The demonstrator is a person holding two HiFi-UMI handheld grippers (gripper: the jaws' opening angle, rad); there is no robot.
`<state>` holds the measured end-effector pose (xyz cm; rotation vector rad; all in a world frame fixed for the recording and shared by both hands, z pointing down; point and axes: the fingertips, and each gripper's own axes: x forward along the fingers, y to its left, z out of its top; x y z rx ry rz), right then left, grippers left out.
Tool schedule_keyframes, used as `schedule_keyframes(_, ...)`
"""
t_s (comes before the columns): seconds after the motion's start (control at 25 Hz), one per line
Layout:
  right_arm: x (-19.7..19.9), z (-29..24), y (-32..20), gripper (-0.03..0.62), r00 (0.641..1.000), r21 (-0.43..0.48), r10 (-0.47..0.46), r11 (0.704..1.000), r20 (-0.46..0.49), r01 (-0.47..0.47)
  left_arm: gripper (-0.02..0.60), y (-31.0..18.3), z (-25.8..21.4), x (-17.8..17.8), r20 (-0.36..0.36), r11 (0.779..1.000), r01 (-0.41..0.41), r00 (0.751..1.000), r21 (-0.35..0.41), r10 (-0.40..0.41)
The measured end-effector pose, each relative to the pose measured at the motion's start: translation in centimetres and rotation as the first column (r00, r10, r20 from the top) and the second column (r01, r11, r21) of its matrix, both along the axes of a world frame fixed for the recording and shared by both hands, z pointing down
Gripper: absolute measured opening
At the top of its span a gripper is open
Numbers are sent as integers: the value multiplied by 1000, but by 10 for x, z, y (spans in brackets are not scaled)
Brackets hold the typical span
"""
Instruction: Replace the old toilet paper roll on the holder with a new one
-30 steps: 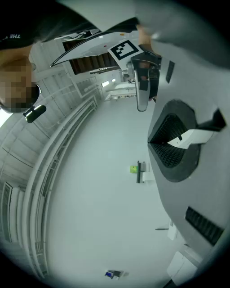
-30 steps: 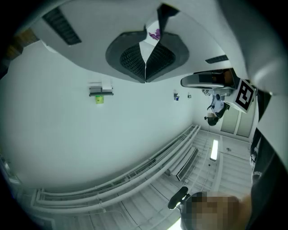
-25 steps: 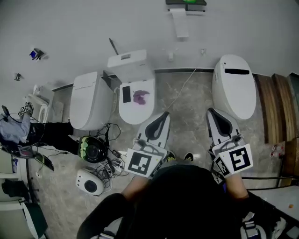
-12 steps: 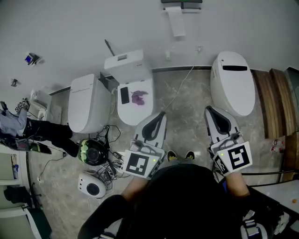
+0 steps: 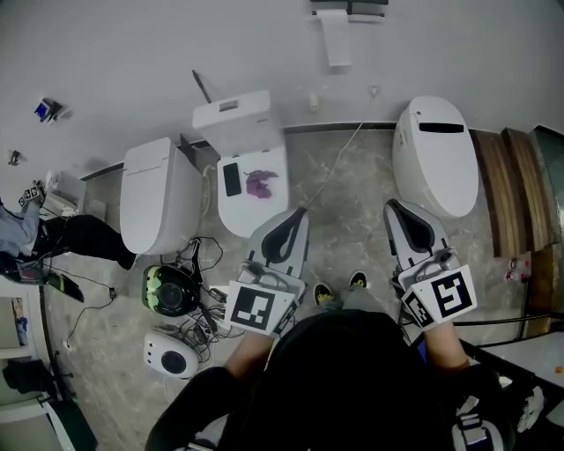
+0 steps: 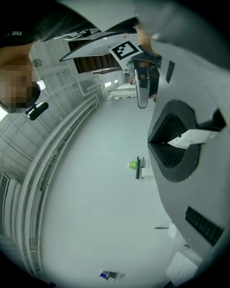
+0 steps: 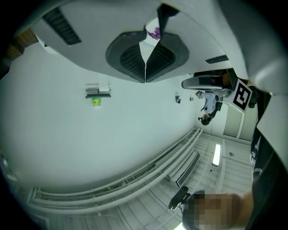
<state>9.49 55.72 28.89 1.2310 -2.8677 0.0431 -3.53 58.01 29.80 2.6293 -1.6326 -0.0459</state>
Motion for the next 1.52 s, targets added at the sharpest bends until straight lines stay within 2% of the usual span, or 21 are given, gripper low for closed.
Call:
schedule_keyframes(0.4,-8,13,-40,17,1000,10,10,1000,-20,-10,23,-42,10,-7,0,1000,-6,1000,9,6)
schedule_keyframes(0.52,-8,15,-69,17,1000,14,-2,1000,-11,2,23,-66,12,-5,-12,1000,7,1000,-5,-7)
schedule_keyframes(0.68,-5,15,-121,17,1000,15,-14,1000,1,14,23,-113,12,-5,24,1000,22,999,5,-22)
schedule_keyframes(1.04,14,10,-234,17,998,7,-62,998,9,62,23,-223,0,11,54,998,64,996,6,-64)
schedule_keyframes(1.2,29,5,-272,17,997,26,-74,997,30,73,23,-258,-7,25,72,997,74,995,24,-75)
schedule_keyframes(1.52,49,13,-323,17,995,20,-83,996,48,82,23,-303,1,41,96,995,97,991,7,-98)
